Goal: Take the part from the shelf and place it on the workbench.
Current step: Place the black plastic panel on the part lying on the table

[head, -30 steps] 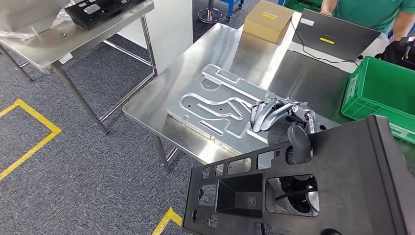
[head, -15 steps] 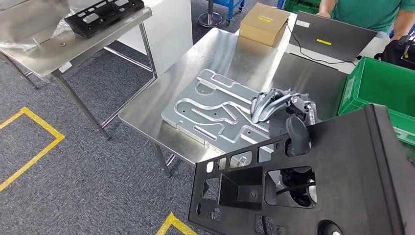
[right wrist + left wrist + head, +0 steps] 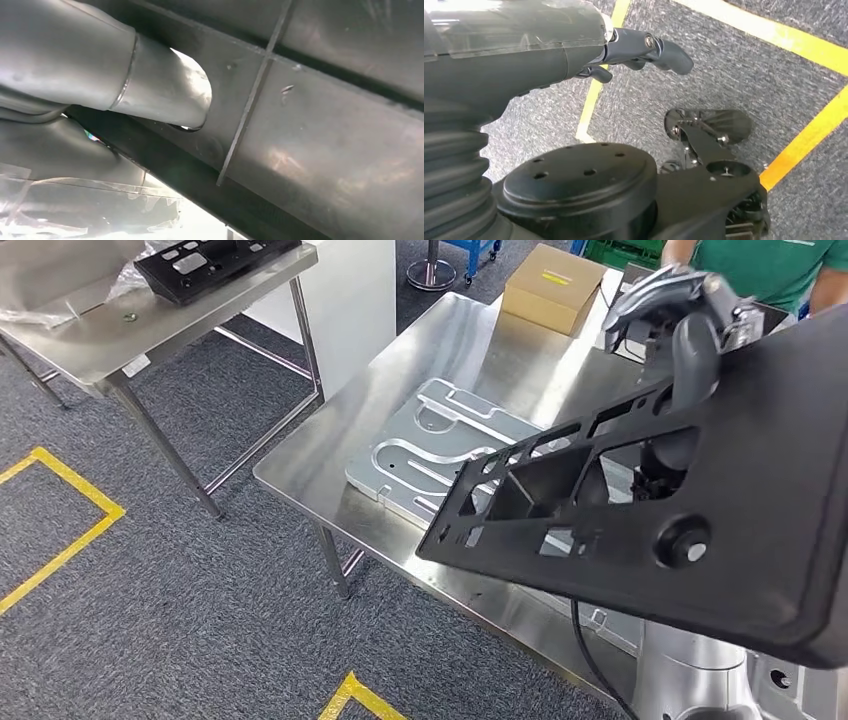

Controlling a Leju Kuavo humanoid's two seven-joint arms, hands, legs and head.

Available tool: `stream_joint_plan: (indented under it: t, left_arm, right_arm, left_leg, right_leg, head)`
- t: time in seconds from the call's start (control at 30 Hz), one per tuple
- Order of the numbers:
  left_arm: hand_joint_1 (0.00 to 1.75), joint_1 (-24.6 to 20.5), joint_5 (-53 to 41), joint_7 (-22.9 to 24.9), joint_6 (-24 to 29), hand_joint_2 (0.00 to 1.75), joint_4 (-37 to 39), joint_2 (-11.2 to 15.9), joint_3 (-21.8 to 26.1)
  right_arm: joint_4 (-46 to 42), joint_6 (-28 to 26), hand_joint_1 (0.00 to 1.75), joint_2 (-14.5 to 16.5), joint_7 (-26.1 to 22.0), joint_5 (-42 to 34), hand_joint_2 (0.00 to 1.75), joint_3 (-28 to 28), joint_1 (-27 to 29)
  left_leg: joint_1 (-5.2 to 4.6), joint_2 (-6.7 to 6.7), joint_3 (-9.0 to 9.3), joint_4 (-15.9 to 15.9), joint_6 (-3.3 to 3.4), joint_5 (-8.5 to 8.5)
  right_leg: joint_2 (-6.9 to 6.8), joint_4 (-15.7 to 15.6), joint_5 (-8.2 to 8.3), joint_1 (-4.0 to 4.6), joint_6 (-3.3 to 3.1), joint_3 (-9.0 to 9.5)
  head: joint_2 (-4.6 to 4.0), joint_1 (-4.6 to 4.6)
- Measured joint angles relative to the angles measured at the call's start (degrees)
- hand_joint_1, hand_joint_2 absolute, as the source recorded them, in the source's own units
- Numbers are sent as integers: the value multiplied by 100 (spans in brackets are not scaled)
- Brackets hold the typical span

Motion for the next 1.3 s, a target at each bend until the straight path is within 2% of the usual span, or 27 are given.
stream_joint_plan:
  t: [0.03,0.07,0.1,0.13,0.2,0.23,0.27,0.33,0.37,0.43,0.47,0.53,0.57,0.6,0.63,0.7,0.77,0.87,0.93,0.97,1.03,1.07,1.1,1.13,1.2,1.23,1.3]
  left_arm:
    - [0,0,3,3,2,175,0,-3,0]
    - [0,2,5,5,4,175,0,-8,0]
    - [0,2,8,5,6,175,0,-15,0]
    - [0,2,10,3,8,175,1,-22,0]
    - [0,-1,13,-8,1,175,0,-43,0]
    - [0,-4,14,-14,-5,175,0,-54,0]
    - [0,-5,15,-19,-12,175,-1,-66,0]
    - [0,-7,27,-21,-18,175,-1,-87,-1]
    - [0,-5,37,-21,-17,175,-2,-96,-2]
    - [0,-7,60,-21,-15,175,-1,-103,-2]
    - [0,-6,67,-18,-13,175,-1,-105,-2]
    - [0,-1,78,-9,-7,175,-1,-108,-2]
    - [0,3,84,-4,-4,175,-1,-109,-2]
    - [0,4,92,-2,-2,175,-2,-110,-2]
    - [0,4,101,-1,-1,175,-2,-111,-2]
    - [0,-1,115,1,-1,175,-1,-111,-2]
    - [0,-6,127,1,-1,175,0,-111,-3]
    - [0,-8,143,10,-5,175,0,-118,-4]
    - [0,-16,164,17,-10,175,0,-124,-4]
    - [0,-21,176,20,-12,175,0,-128,-4]
    - [0,-30,186,30,-18,175,0,-133,-5]
    - [0,-30,188,38,-23,175,-1,-136,-7]
    - [0,-29,188,45,-28,175,-1,-137,-8]
    - [0,-28,188,54,-34,175,-1,-137,-8]
    - [0,-29,189,75,-44,175,0,-136,-9]
    - [0,-31,190,85,-49,175,0,-134,-11]
    - [0,-31,191,103,-53,175,0,-131,-21]
  right_arm:
    - [-18,-122,175,-18,20,185,0,-15,-63]
    - [-32,-266,175,-39,39,402,0,-22,-120]
    - [-48,-416,175,-60,68,639,0,-25,-185]
    - [-68,-573,175,-86,116,907,0,-24,-266]
    - [-105,-869,175,-147,271,1474,0,-17,-472]
    - [-116,-1012,175,-182,368,1792,0,-5,-590]
    - [-121,-1139,175,-218,465,2104,0,14,-701]
    - [-109,-1378,175,-289,637,2735,0,67,-874]
    - [-95,-1476,175,-321,696,3024,0,100,-931]
    - [-27,-1690,175,-369,803,3637,0,187,-1043]
    - [33,-1791,175,-386,851,3933,0,239,-1099]
    - [216,-2000,175,-420,970,4523,0,353,-1215]
    - [340,-2103,175,-440,1041,4815,0,413,-1280]
    - [484,-2201,175,-465,1120,5106,0,476,-1366]
    - [654,-2281,175,-493,1198,5381,0,541,-1484]
    - [1012,-2361,175,-554,1320,5754,0,656,-1775]
    - [1357,-2383,175,-615,1411,5979,0,756,-2077]
    - [1923,-2342,175,-683,1575,6345,0,960,-2518]
    - [2338,-2279,175,-716,1708,6667,0,1112,-2828]
    - [2572,-2262,175,-725,1771,6827,0,1194,-2990]
    - [3064,-2259,175,-733,1877,7090,0,1352,-3255]
    - [3319,-2252,175,-733,1923,7196,0,1424,-3351]
    - [3570,-2233,175,-734,1966,7295,0,1491,-3436]
    - [3809,-2206,175,-734,2010,7393,0,1549,-3526]
    - [4302,-2142,175,-734,2092,7593,0,1650,-3749]
    - [4566,-2108,175,-733,2134,7698,0,1693,-3874]
    - [5166,-2066,175,-731,2196,7894,0,1790,-4106]
  left_leg:
    - [0,1,1,1,7,-5]
    - [0,-1,5,2,10,-12]
    - [0,-4,14,2,12,-19]
    - [-1,-10,31,2,9,-29]
    - [-5,-23,64,1,-10,-51]
    - [-11,-27,66,1,-31,-58]
    - [-15,-27,60,-2,-57,-60]
    - [-19,-24,54,-24,-121,-55]
    - [-18,-19,59,-25,-153,-65]
    - [-23,-8,-20,190,-201,-210]
    - [-21,-2,-146,469,-214,-359]
    - [-20,1,-523,1224,-234,-676]
    - [-20,2,-676,1494,-240,-734]
    - [-20,3,-741,1568,-242,-684]
    - [-20,3,-693,1408,-235,-525]
    - [-25,8,-370,668,-193,-125]
    - [-44,12,-132,138,-141,44]
    - [-57,4,-96,20,-73,59]
    - [-35,5,-71,-41,-26,90]
    - [-23,9,-58,-64,-9,101]
    - [-17,11,-53,-72,2,103]
    - [-11,9,-50,-71,0,100]
    - [-1,5,-46,-70,-5,96]
    - [12,0,-39,-67,-16,88]
    - [39,-13,-18,-58,-59,62]
    - [40,-22,-16,-49,-91,50]
    - [33,-37,-26,-51,-164,47]
  right_leg:
    - [0,354,-123,-3,12,-195]
    - [0,563,-146,-6,16,-330]
    - [0,572,-56,-9,10,-371]
    - [0,351,138,-11,-5,-299]
    - [3,-424,578,1,-59,28]
    - [6,-753,706,19,-85,162]
    - [10,-948,757,38,-105,234]
    - [21,-1051,746,64,-136,252]
    - [18,-1077,756,49,-156,268]
    - [9,-1142,775,17,-217,319]
    - [2,-1160,778,7,-243,341]
    - [3,-1156,766,26,-278,353]
    - [4,-1147,757,35,-288,356]
    - [5,-1132,746,42,-293,357]
    - [8,-1110,729,47,-294,360]
    - [14,-1053,681,55,-277,362]
    - [17,-998,643,70,-238,343]
    - [10,-990,631,67,-161,317]
    - [6,-844,520,53,-97,253]
    - [6,-615,389,37,-63,146]
    - [5,96,78,-7,-3,-207]
    - [4,395,0,-33,22,-372]
    - [3,515,32,-59,45,-461]
    - [2,416,171,-85,65,-444]
    - [-3,-292,601,-132,101,-155]
    - [-4,-644,744,-129,108,2]
    - [5,-993,818,-100,80,150]
  head:
    - [0,-1]
    - [0,-1]
    - [0,-1]
    - [0,0]
    - [0,0]
    - [0,1]
    - [0,-2]
    - [0,-3]
    - [0,-6]
    - [0,-10]
    - [0,-14]
    - [0,-17]
    - [0,-17]
    - [0,-17]
    - [0,-17]
    - [0,-17]
    - [0,-13]
    - [0,-13]
    - [0,-5]
    - [0,0]
    - [0,7]
    - [0,7]
    - [0,8]
    - [0,8]
    - [0,9]
    - [0,9]
    - [0,3]
